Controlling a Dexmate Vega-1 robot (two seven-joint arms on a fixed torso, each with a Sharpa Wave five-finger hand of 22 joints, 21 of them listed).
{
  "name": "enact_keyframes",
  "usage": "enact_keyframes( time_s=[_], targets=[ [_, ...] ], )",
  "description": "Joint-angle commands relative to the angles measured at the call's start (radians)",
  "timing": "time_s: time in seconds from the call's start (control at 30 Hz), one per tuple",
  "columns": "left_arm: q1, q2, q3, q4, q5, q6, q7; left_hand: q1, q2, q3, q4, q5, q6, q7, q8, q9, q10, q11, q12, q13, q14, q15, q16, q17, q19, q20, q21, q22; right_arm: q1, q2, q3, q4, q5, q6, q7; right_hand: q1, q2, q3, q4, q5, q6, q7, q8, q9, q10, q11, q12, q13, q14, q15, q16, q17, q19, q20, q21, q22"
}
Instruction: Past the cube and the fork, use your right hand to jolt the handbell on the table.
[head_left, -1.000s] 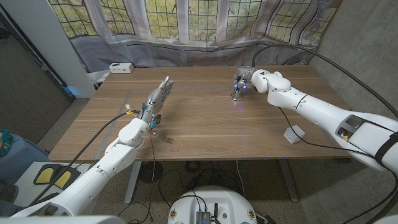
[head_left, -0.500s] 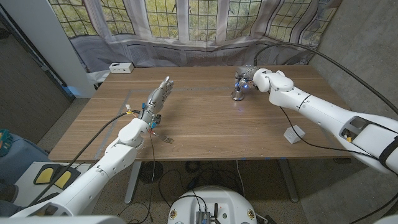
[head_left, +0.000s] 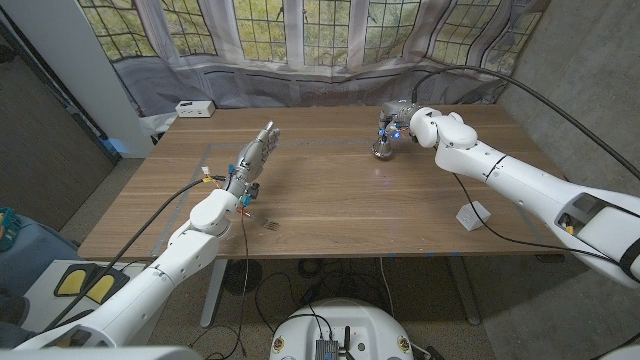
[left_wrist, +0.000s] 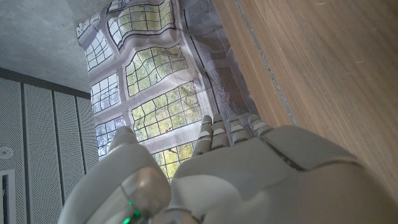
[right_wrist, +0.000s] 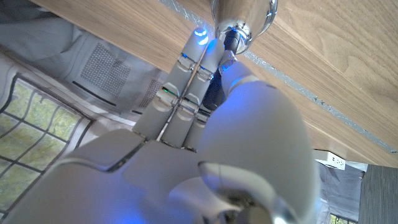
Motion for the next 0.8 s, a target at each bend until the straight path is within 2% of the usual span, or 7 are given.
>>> enact_keyframes(
  time_s=[0.03, 0.23, 0.37, 0.47, 0.67, 0.8],
  targets=[
    [0.006, 0.001, -0.002, -0.001, -0.002, -0.007, -0.007, 0.007, -0.001, 0.0, -0.004, -0.002, 0.01, -0.004, 0.0, 0.006, 0.009, 0.002, -0.001, 0.002, 0.004, 0.004, 0.0, 0.005, -0.001, 0.006, 0.001, 0.001, -0.043, -0.049, 0.051, -0.121, 0.008, -0.034, 0.023, 0.012, 0.015, 0.002, 0.004, 0.008, 0.005, 0.008, -0.002, 0.006, 0.039, 0.039, 0.03, 0.058, 0.015, -0.004, -0.002, 0.006, -0.002, 0.006, 0.011, 0.002],
    [0.004, 0.002, 0.0, 0.001, -0.002, -0.011, -0.014, 0.007, -0.001, 0.0, -0.005, -0.002, 0.01, -0.003, 0.0, 0.006, 0.008, 0.0, -0.001, 0.002, 0.004, 0.004, 0.0, 0.005, -0.001, 0.006, 0.001, 0.001, -0.074, -0.083, 0.084, -0.201, 0.003, -0.055, 0.028, 0.01, 0.015, 0.0, 0.005, 0.008, 0.007, 0.007, -0.003, 0.007, 0.042, 0.036, 0.035, 0.065, 0.016, -0.001, -0.006, 0.011, -0.002, 0.007, 0.017, 0.001],
    [-0.001, 0.001, 0.003, 0.005, -0.002, -0.012, -0.022, 0.007, -0.001, 0.0, -0.005, -0.002, 0.011, -0.002, 0.0, 0.006, 0.009, -0.001, -0.001, 0.002, 0.004, 0.004, 0.0, 0.005, -0.001, 0.005, 0.001, 0.001, -0.095, -0.106, 0.104, -0.256, -0.004, -0.068, 0.033, 0.013, 0.016, 0.0, 0.003, 0.009, 0.009, 0.007, -0.004, 0.007, 0.042, 0.043, 0.038, 0.07, 0.018, -0.004, -0.01, 0.015, 0.001, 0.007, 0.023, 0.001],
    [-0.004, 0.0, 0.004, 0.008, -0.004, -0.013, -0.027, 0.007, -0.001, 0.0, -0.005, -0.002, 0.014, -0.001, 0.001, 0.006, 0.009, 0.0, -0.001, 0.002, 0.005, 0.004, 0.0, 0.005, -0.001, 0.005, 0.001, 0.001, -0.11, -0.123, 0.117, -0.296, -0.013, -0.077, 0.04, 0.012, 0.014, -0.001, 0.002, 0.009, 0.008, 0.008, -0.006, 0.008, 0.035, 0.032, 0.037, 0.074, 0.016, -0.003, -0.017, 0.016, -0.002, 0.005, 0.026, 0.0],
    [-0.008, -0.001, 0.007, 0.013, -0.005, -0.016, -0.036, 0.006, -0.001, 0.0, -0.006, -0.002, 0.017, -0.001, 0.002, 0.006, 0.01, -0.003, -0.001, 0.002, 0.006, 0.005, 0.001, 0.005, -0.001, 0.005, 0.001, 0.001, -0.144, -0.155, 0.146, -0.372, -0.025, -0.096, 0.065, 0.011, 0.017, 0.0, 0.004, 0.009, 0.006, 0.006, -0.01, 0.009, 0.033, 0.04, 0.039, 0.081, 0.02, -0.004, -0.025, 0.021, -0.009, 0.004, 0.032, -0.001],
    [-0.009, -0.001, 0.008, 0.014, -0.007, -0.017, -0.041, 0.006, -0.001, 0.0, -0.006, -0.002, 0.018, -0.001, 0.002, 0.006, 0.011, 0.003, -0.001, 0.002, 0.007, 0.004, 0.001, 0.005, -0.002, 0.005, 0.001, 0.001, -0.176, -0.175, 0.173, -0.42, -0.029, -0.111, 0.064, 0.012, 0.016, 0.0, 0.002, 0.009, 0.009, 0.007, -0.01, 0.01, 0.038, 0.037, 0.042, 0.083, 0.022, -0.006, -0.028, 0.023, -0.007, 0.005, 0.036, -0.002]
  ],
)
